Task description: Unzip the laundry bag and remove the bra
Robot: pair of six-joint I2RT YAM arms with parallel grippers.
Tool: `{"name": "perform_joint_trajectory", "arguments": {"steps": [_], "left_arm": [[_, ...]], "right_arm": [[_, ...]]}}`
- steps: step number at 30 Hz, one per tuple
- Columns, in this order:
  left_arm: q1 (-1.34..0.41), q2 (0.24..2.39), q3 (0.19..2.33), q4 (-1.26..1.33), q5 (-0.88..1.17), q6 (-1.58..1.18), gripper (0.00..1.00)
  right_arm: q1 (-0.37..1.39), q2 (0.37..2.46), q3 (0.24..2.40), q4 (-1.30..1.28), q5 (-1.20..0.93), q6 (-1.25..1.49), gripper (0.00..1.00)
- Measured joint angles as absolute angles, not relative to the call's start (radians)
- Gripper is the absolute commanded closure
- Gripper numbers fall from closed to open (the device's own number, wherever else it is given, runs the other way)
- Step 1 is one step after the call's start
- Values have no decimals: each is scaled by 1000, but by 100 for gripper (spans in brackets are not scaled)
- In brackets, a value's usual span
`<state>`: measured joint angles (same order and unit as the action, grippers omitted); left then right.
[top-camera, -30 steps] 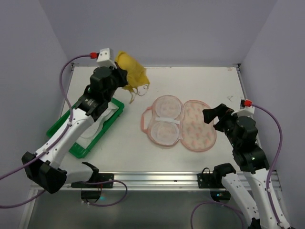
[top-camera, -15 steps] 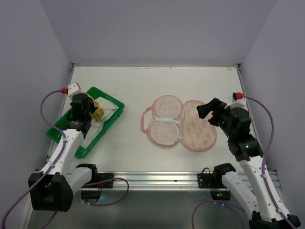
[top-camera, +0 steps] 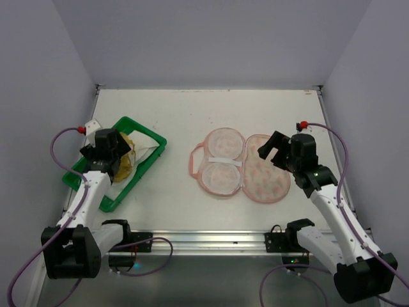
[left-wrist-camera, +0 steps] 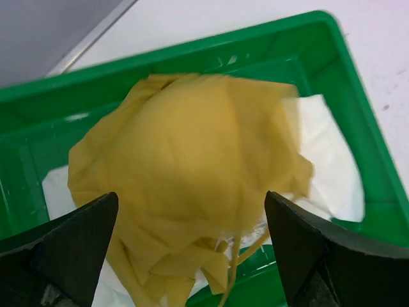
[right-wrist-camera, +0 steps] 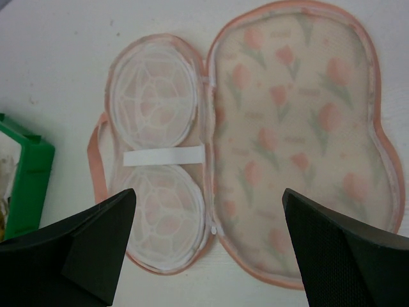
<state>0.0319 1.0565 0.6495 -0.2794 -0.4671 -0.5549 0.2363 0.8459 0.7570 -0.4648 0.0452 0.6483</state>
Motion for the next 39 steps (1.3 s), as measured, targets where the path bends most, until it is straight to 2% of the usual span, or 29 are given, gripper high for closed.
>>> {"name": "perform_joint_trajectory", "arguments": {"steps": [8, 15, 19, 20, 26, 28, 31, 34, 35, 37, 38, 39], "left_arm": [[-27, 1074, 892, -331, -237, -443, 0], [-369, 1240, 996, -247, -30, -477, 0], [-524, 1428, 1002, -130, 27, -506, 6], [-549, 1483, 1005, -102, 35, -508, 12], [-594, 1767, 1049, -47, 38, -509, 29], [-598, 1820, 1064, -46, 37, -505, 35], [-609, 1853, 1075, -41, 33, -494, 48], [-624, 1861, 1076, -33, 23, -486, 66], [-627, 1861, 1074, -31, 17, -484, 78], [-633, 1860, 1062, -15, 6, -483, 90], [-635, 1857, 1048, -10, 0, -482, 100], [-635, 1850, 1029, -6, -7, -483, 100]], "right_arm": [[236, 1008, 765, -525, 62, 703, 2], [236, 1047, 765, -524, 90, 745, 1], [236, 1069, 765, -525, 101, 752, 1], [236, 1069, 765, -525, 104, 753, 1], [235, 1059, 765, -524, 108, 754, 1], [235, 1051, 765, -524, 108, 754, 1], [235, 1043, 765, -524, 110, 757, 1], [235, 1040, 763, -524, 114, 766, 1], [235, 1040, 762, -524, 114, 768, 1], [235, 1040, 760, -524, 115, 773, 1], [235, 1042, 760, -524, 115, 776, 2], [235, 1043, 760, -524, 115, 778, 2]]}}
